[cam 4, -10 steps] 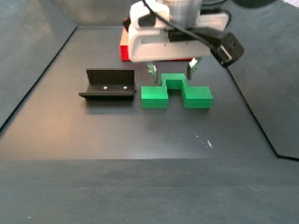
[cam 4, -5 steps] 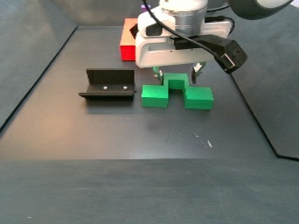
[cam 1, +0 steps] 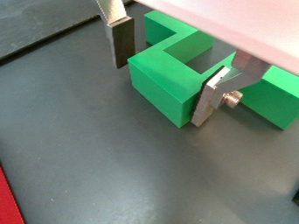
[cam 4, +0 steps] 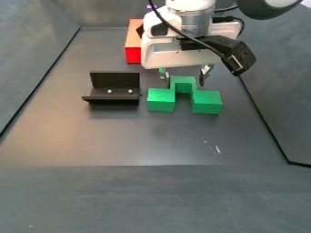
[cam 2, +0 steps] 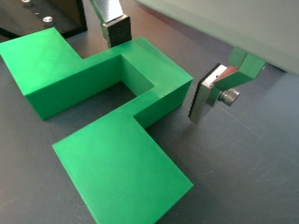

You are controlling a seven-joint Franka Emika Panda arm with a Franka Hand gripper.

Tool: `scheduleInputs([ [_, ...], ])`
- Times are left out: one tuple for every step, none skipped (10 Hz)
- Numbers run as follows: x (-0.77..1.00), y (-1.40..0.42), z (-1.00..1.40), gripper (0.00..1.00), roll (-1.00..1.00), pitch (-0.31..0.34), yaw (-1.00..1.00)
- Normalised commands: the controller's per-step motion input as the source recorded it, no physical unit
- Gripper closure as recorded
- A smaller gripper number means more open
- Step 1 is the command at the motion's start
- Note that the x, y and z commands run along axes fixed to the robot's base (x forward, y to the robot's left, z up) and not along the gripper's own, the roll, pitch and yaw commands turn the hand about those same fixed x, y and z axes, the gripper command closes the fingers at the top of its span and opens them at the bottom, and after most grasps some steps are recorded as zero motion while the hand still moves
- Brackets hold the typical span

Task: Pick up the green object. Move up. Place the green object on the fixture. Regrasp the green object. Move to above the board. Insert the green object.
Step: Pick up the green object.

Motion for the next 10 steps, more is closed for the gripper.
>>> scheduleInputs([
  [0.0,0.0,0.0,0.0,0.15,0.06,-0.37],
  [0.0,0.0,0.0,0.0,0.12,0.044,-0.35],
  [-0.02,0.0,0.0,0.0,0.06,0.0,-0.26],
  [0.0,0.0,0.0,0.0,0.0,0.0,-0.06],
  [0.0,0.0,-0.06,0.0,0.0,0.0,0.0],
  [0.1,0.0,-0.12,0.0,0.05,0.106,-0.34],
  [0.0,0.0,0.0,0.0,0.01,0.0,0.0],
  [0.0,0.0,0.0,0.0,0.0,0.0,0.0],
  [0.0,0.0,0.0,1.0,0.0,0.0,0.0],
  [0.0,0.0,0.0,1.0,0.0,0.0,0.0],
])
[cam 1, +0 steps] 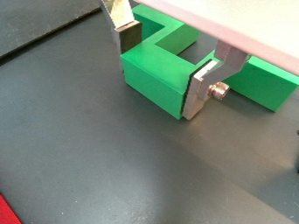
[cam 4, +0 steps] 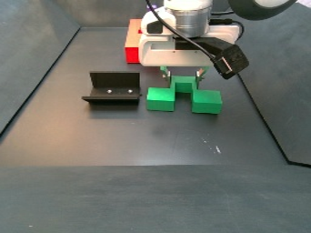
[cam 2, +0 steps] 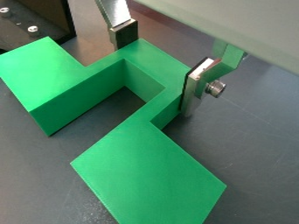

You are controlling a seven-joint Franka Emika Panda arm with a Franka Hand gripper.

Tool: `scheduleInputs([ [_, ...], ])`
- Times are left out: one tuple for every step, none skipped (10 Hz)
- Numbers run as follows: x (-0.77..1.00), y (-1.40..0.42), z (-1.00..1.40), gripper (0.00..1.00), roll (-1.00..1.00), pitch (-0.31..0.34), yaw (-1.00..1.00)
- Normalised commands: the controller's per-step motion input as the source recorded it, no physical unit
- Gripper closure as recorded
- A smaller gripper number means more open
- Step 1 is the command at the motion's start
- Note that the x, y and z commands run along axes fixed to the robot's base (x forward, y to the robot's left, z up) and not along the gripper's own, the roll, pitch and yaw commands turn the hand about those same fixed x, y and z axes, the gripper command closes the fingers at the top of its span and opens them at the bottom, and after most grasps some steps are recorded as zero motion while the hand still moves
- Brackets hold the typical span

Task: Pick up the green object. Move up. Place the green object on the fixture. Regrasp the green object. Move to above the board. Insert the green object.
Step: Pick up the green object.

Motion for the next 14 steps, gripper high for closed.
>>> scheduleInputs([
  [0.0,0.0,0.0,1.0,0.0,0.0,0.0],
  [0.0,0.0,0.0,1.0,0.0,0.0,0.0],
  [0.0,0.0,0.0,1.0,0.0,0.0,0.0],
  [0.0,0.0,0.0,1.0,0.0,0.0,0.0],
  [0.0,0.0,0.0,1.0,0.0,0.0,0.0],
  [0.0,0.0,0.0,1.0,0.0,0.0,0.0],
  [0.0,0.0,0.0,1.0,0.0,0.0,0.0],
  [0.0,0.0,0.0,1.0,0.0,0.0,0.0],
  [0.0,0.0,0.0,1.0,0.0,0.0,0.0],
  [0.0,0.0,0.0,1.0,0.0,0.0,0.0],
  [0.0,0.0,0.0,1.0,0.0,0.0,0.0],
  [0.0,0.0,0.0,1.0,0.0,0.0,0.0],
  [0.0,0.0,0.0,1.0,0.0,0.0,0.0],
  [0.0,0.0,0.0,1.0,0.0,0.0,0.0],
])
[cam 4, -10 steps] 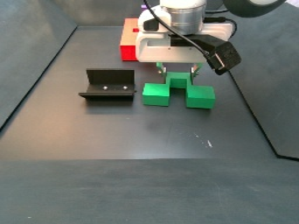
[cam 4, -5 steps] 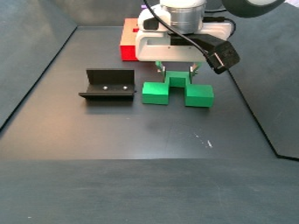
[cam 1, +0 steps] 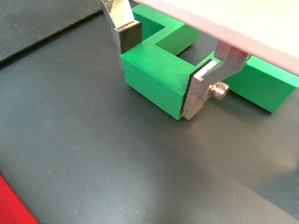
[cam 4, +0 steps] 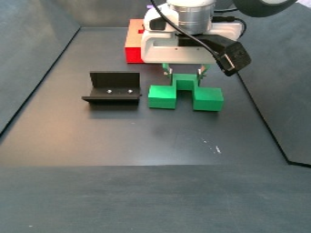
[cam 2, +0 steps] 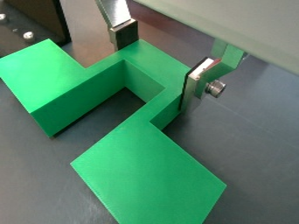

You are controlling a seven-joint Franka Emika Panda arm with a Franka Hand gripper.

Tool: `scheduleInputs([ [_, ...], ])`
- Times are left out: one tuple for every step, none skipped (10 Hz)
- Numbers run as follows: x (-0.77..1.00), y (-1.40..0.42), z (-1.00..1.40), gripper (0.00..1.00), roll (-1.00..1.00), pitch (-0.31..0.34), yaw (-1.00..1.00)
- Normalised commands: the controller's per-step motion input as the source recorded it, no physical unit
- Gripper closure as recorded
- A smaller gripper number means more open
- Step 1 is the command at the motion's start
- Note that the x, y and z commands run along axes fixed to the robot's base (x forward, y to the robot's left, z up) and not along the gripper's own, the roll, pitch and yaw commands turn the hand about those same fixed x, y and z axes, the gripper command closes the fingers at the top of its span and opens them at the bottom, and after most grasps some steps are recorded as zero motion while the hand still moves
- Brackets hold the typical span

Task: Pick up the green object. Move up. Place the green object on the fixture. Regrasp the green object. Move to above the board. Insert the green object.
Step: Move up, then place the green object on the fixture.

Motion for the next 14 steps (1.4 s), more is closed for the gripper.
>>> scheduleInputs([
  [0.0,0.0,0.83,1.0,0.0,0.0,0.0],
  [-0.09,0.07,0.76,1.0,0.0,0.048,0.04],
  [-0.09,0.03,0.57,1.0,-0.03,0.054,0.03],
  [-0.06,0.01,0.38,1.0,-0.06,0.04,0.02],
  [-0.01,-0.04,-0.1,1.0,0.0,0.0,0.0],
  [0.0,-0.03,-0.1,1.0,0.0,0.0,0.0],
  [0.0,0.0,0.0,1.0,-0.03,0.0,0.0],
  [0.52,0.18,0.21,1.0,-0.6,0.269,0.0],
  [0.55,0.19,0.46,1.0,-1.0,0.309,-0.01],
  [0.52,0.2,0.42,1.0,-1.0,0.323,0.0],
  [0.49,0.25,0.42,1.0,-1.0,0.237,0.0],
  [0.5,0.23,0.35,1.0,-1.0,0.257,0.0],
  [0.48,0.19,0.32,1.0,-1.0,0.194,0.0],
  [0.35,0.09,0.18,1.0,-1.0,0.0,0.0],
])
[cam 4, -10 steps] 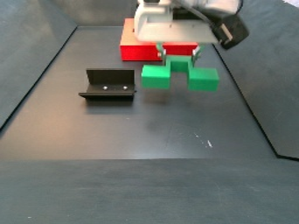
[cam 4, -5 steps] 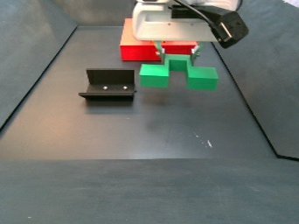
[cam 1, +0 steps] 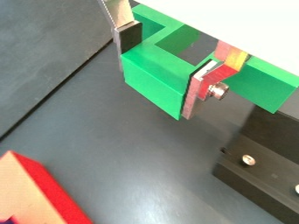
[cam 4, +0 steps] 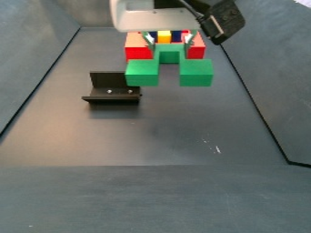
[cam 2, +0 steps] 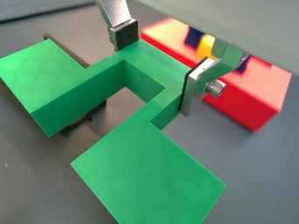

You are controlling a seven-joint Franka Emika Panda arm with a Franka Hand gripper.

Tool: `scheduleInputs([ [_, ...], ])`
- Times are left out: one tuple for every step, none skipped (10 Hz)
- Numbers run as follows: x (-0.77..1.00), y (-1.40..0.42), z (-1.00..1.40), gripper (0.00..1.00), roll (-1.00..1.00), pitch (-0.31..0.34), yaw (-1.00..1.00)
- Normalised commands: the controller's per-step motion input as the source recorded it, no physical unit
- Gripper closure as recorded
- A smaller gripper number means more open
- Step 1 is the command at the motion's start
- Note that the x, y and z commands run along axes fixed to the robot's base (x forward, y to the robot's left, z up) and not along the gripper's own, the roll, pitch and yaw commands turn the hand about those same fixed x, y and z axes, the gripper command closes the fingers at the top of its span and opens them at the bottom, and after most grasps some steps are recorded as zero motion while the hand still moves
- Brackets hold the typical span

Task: Pick up the green object. Move up. Place the green object on the fixture. Regrasp the green object. Move to above the board. Insert the green object.
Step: Place the green object on the fixture.

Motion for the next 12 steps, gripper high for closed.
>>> scheduleInputs([
  [0.39,0.08,0.31,1.0,-1.0,0.0,0.0],
  [0.36,0.08,0.27,1.0,-1.0,-0.083,0.0],
  [0.38,0.15,0.23,1.0,-1.0,-0.1,0.0],
  [0.37,0.23,0.2,1.0,-1.0,-0.12,0.0],
  [0.48,0.24,0.18,1.0,-1.0,0.0,0.0],
  [0.55,0.26,0.07,1.0,-1.0,0.0,0.0],
  [0.65,0.15,0.05,1.0,-1.0,0.02,0.0],
  [0.65,0.15,0.07,1.0,-1.0,0.0,0.0],
  [0.53,0.01,0.09,1.0,-0.59,0.217,0.1],
  [0.36,-0.04,0.0,1.0,0.0,0.023,0.25],
  [0.34,-0.16,-0.03,1.0,0.01,0.0,0.27],
  [0.37,-0.35,-0.14,1.0,0.12,0.0,0.27],
])
